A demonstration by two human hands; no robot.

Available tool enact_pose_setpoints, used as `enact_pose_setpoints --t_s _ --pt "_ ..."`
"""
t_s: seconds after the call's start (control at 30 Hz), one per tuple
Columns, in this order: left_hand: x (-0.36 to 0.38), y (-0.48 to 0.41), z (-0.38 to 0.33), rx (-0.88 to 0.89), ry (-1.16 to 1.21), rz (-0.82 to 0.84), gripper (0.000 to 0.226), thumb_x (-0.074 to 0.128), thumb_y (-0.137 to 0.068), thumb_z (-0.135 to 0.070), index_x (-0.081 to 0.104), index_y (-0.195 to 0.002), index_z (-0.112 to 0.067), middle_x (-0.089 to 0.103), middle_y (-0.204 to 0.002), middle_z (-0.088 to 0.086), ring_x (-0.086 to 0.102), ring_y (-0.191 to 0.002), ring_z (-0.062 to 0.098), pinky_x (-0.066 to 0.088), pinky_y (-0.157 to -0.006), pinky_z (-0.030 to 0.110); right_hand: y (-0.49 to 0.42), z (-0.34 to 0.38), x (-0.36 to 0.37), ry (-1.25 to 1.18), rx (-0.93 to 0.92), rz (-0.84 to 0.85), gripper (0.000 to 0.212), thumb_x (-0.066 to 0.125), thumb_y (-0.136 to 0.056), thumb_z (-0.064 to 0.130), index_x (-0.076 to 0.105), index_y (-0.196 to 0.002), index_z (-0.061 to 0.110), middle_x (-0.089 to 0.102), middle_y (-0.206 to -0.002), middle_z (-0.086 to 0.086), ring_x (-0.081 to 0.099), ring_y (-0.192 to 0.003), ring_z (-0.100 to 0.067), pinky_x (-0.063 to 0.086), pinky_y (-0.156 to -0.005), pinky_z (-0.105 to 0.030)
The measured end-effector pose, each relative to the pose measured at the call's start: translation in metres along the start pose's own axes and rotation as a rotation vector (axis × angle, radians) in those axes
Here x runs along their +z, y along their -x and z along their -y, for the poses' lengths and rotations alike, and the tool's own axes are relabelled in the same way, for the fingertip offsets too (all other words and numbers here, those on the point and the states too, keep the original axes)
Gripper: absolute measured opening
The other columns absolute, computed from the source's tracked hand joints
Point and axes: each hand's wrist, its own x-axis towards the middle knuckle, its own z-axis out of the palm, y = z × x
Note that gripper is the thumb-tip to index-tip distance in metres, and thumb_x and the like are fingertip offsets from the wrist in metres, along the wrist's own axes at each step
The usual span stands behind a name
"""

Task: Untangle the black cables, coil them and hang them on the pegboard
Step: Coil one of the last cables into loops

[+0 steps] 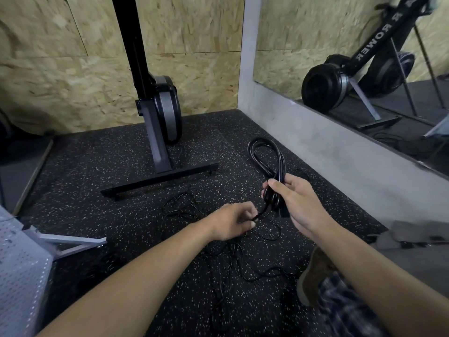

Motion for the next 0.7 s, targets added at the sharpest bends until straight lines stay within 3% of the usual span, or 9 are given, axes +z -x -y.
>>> enact_pose_setpoints --t_s 0.1,0.17,0.27,0.33,0.43,0.7 --pt "-0.003 0.003 0.009 -0.038 -0.147 0.044 0.005 0.055 -0.107 -0.032 0.054 -0.103 -0.029 0.072 -0.088 -0.004 0.069 -0.082 0.017 0.057 -0.084 0.04 -0.007 -0.005 -0.013 0.321 -0.082 -0.036 0.015 0.058 -0.105 0.019 0.069 -0.097 0.014 0.075 -0.091 -0.007 0.071 -0.083 -0.025 0.056 -0.082 -0.041" --pt "-0.009 0.004 0.008 -0.049 -0.269 0.016 0.014 0.053 -0.108 -0.038 0.058 -0.105 -0.025 0.069 -0.091 0.0 0.068 -0.078 0.018 0.058 -0.078 0.041 -0.011 -0.01 -0.022 0.553 -0.074 -0.015 0.014 0.054 -0.107 0.024 0.064 -0.099 0.018 0.072 -0.092 -0.007 0.069 -0.086 -0.029 0.055 -0.081 -0.044" --pt "-0.025 0.008 -0.006 0.099 -0.436 -0.171 0.022 0.056 -0.106 -0.037 0.067 -0.11 -0.018 0.069 -0.107 -0.001 0.066 -0.087 0.014 0.059 -0.082 0.04 -0.011 -0.014 -0.027 0.793 -0.106 0.024 0.013 0.051 -0.108 0.022 0.061 -0.113 0.015 0.064 -0.089 0.003 0.059 -0.074 -0.01 0.043 -0.061 -0.022" --pt "-0.035 0.009 -0.019 0.27 -0.525 -0.313 0.023 0.061 -0.103 -0.036 0.072 -0.107 -0.016 0.068 -0.105 -0.004 0.064 -0.093 0.014 0.056 -0.084 0.035 -0.011 -0.016 -0.025 0.851 -0.168 0.07 0.021 0.053 -0.107 0.018 0.062 -0.126 0.017 0.065 -0.1 0.005 0.057 -0.082 -0.006 0.039 -0.067 -0.017" --pt "-0.048 0.009 -0.024 0.432 -0.508 -0.488 0.021 0.071 -0.097 -0.035 0.074 -0.096 -0.015 0.066 -0.093 -0.006 0.056 -0.091 0.013 0.049 -0.08 0.031 -0.007 -0.016 -0.015 0.852 -0.168 0.189 0.023 0.052 -0.107 0.023 0.063 -0.128 0.022 0.066 -0.11 0.001 0.061 -0.097 -0.016 0.042 -0.077 -0.024" --pt "-0.048 0.01 -0.018 0.414 -0.336 -0.588 0.02 0.076 -0.092 -0.035 0.073 -0.092 -0.015 0.061 -0.088 -0.009 0.048 -0.087 0.009 0.045 -0.078 0.026 0.007 -0.011 0.003 0.877 -0.161 0.431 0.022 0.044 -0.109 0.043 0.055 -0.096 0.029 0.059 -0.086 0.008 0.054 -0.073 0.0 0.038 -0.066 -0.02"
